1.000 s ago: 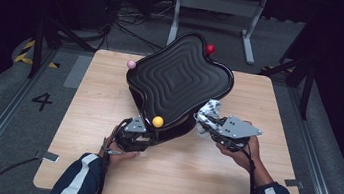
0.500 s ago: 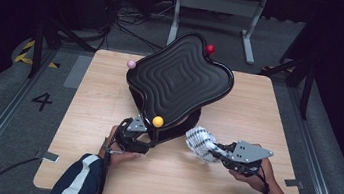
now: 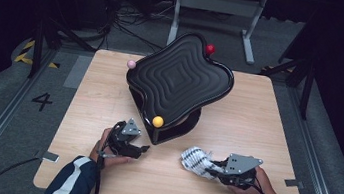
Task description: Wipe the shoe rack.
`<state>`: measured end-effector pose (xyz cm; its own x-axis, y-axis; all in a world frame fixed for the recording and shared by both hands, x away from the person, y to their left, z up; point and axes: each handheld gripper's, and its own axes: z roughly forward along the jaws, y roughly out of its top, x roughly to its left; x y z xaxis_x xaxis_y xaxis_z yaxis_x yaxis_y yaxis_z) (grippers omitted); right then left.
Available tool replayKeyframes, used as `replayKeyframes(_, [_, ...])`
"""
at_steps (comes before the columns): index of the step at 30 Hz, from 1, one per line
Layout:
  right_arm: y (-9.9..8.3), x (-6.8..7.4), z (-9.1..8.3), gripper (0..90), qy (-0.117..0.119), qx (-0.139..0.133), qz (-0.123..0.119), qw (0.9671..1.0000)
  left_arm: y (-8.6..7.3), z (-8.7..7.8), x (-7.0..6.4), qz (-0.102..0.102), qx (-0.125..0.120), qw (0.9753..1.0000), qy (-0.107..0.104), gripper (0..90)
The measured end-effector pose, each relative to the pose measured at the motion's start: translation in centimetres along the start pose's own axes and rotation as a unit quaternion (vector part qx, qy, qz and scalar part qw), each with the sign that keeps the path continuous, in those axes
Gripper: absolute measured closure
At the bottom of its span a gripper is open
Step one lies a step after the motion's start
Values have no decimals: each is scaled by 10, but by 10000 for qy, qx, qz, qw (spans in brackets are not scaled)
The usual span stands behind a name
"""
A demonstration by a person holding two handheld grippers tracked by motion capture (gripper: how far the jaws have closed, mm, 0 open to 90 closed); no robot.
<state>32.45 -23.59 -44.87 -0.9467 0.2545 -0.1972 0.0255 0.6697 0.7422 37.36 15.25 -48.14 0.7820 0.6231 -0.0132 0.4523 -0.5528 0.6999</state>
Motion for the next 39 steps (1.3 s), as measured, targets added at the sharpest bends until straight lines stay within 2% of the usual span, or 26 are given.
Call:
replayKeyframes(2, [-3, 0, 2, 692, -30, 46, 26, 10000, -2, -2, 0, 38, 20, 10000, 38, 280])
replayKeyframes(3, [-4, -1, 3, 679, -67, 42, 30, 10000, -4, -4, -1, -64, 43, 10000, 28, 271])
replayKeyframes(5, [-2, -4, -2, 635, -169, -150, 61, 9997, -6, -5, 0, -17, 44, 10000, 44, 249])
replayKeyframes(7, [2, -7, -8, 549, -310, -327, 182, 9988, -8, -8, 2, -93, 69, 9999, 93, 217])
replayKeyframes(9, [4, -9, -14, 498, -345, -459, 291, 9979, -11, -10, 4, -120, 116, 9997, 158, 178])
replayKeyframes(10, [5, -9, -16, 483, -393, -483, 254, 9977, -12, -12, 5, -183, 134, 9996, 174, 163])
replayKeyframes(14, [8, -10, -25, 451, -499, -631, 266, 9964, -17, -16, 8, -225, 137, 9993, 266, 151])
replayKeyframes(18, [9, -17, -41, 429, -862, -726, 325, 9931, -22, -21, 11, -285, 122, 9990, 335, 148])
replayKeyframes(20, [4, -25, -52, 426, -1192, -694, 427, 9895, -24, -23, 10, -337, 119, 9989, 318, 148])
replayKeyframes(21, [2, -27, -55, 425, -1283, -663, 513, 9882, -24, -23, 10, -337, 119, 9989, 318, 148])
replayKeyframes(22, [2, -27, -55, 425, -1283, -663, 513, 9882, -25, -24, 11, -307, 122, 9990, 311, 148])
replayKeyframes(24, [-8, -37, -60, 419, -1620, -458, 643, 9836, -27, -26, 12, -273, 156, 9992, 248, 149])
replayKeyframes(25, [-8, -37, -60, 419, -1620, -458, 643, 9836, -27, -26, 12, -273, 156, 9992, 248, 148])
replayKeyframes(26, [-16, -45, -63, 416, -1749, -389, 797, 9806, -29, -28, 12, -249, 127, 9993, 263, 149])
replayKeyframes(27, [-16, -45, -63, 416, -1749, -389, 797, 9806, -29, -28, 12, -249, 127, 9993, 263, 149])
replayKeyframes(29, [-25, -52, -64, 412, -1924, -288, 959, 9762, -31, -30, 13, -235, 129, 9992, 280, 148])
replayKeyframes(30, [-36, -60, -65, 408, -2014, -293, 1126, 9726, -34, -33, 14, -213, 122, 9994, 260, 149])
replayKeyframes(31, [-36, -60, -65, 408, -2014, -293, 1126, 9726, -34, -33, 14, -213, 122, 9994, 260, 148])
replayKeyframes(32, [-40, -62, -65, 406, -2033, -302, 1219, 9710, -36, -35, 14, -244, 133, 9993, 232, 148])
replayKeyframes(34, [-51, -70, -63, 397, -2089, -130, 1434, 9673, -40, -39, 16, -241, 132, 9993, 242, 148])
replayKeyframes(36, [-59, -74, -59, 388, -2100, 27, 1528, 9657, -44, -43, 17, -245, 158, 9993, 225, 148])
replayKeyframes(39, [-71, -81, -55, 368, -2038, 161, 1821, 9618, -50, -49, 19, -272, 133, 9991, 286, 149])
